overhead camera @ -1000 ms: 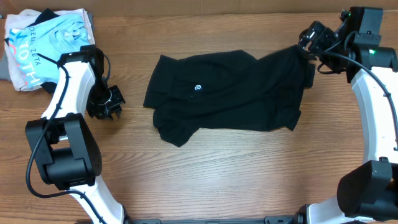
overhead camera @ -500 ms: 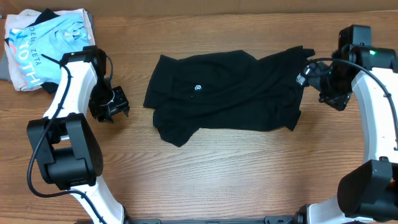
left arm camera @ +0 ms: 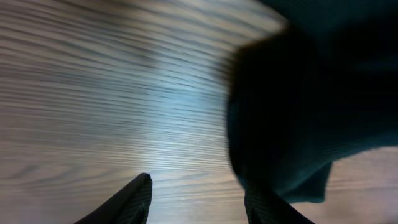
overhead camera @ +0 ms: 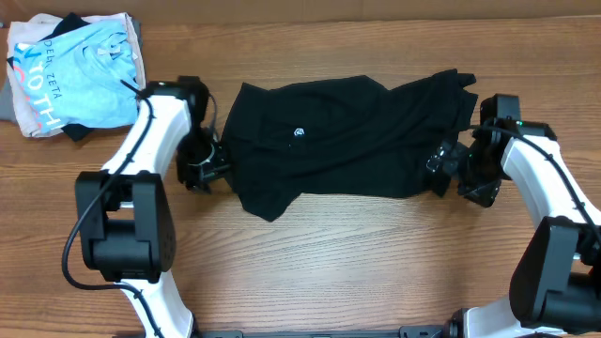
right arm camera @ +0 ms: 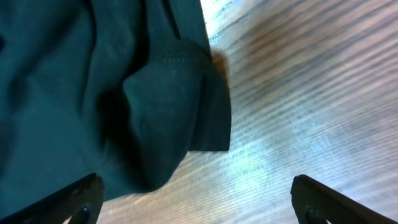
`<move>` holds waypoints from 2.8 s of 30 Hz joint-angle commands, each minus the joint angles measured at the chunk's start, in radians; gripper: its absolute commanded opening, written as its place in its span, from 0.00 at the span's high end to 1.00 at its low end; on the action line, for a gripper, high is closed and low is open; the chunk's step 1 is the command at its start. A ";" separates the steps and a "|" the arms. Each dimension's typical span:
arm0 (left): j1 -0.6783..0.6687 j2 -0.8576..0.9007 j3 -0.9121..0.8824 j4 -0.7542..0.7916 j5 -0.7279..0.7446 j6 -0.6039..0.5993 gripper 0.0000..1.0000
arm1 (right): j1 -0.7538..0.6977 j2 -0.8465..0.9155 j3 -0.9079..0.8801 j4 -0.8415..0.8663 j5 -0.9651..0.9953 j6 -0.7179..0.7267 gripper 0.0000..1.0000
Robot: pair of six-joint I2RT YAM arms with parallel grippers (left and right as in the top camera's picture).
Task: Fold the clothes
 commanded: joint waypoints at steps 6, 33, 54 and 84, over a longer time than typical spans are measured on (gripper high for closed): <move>-0.072 0.010 -0.050 0.071 0.110 0.015 0.47 | -0.008 -0.008 -0.128 0.143 -0.024 -0.002 0.18; -0.102 0.012 -0.127 0.204 0.105 0.004 0.40 | -0.008 0.022 -0.154 0.207 0.058 0.002 0.49; -0.101 0.012 -0.127 0.226 0.105 0.004 0.40 | -0.008 0.021 -0.151 0.147 0.042 0.001 0.64; -0.101 0.012 -0.126 0.244 0.105 0.004 0.73 | -0.010 0.020 -0.192 0.307 -0.013 0.006 0.96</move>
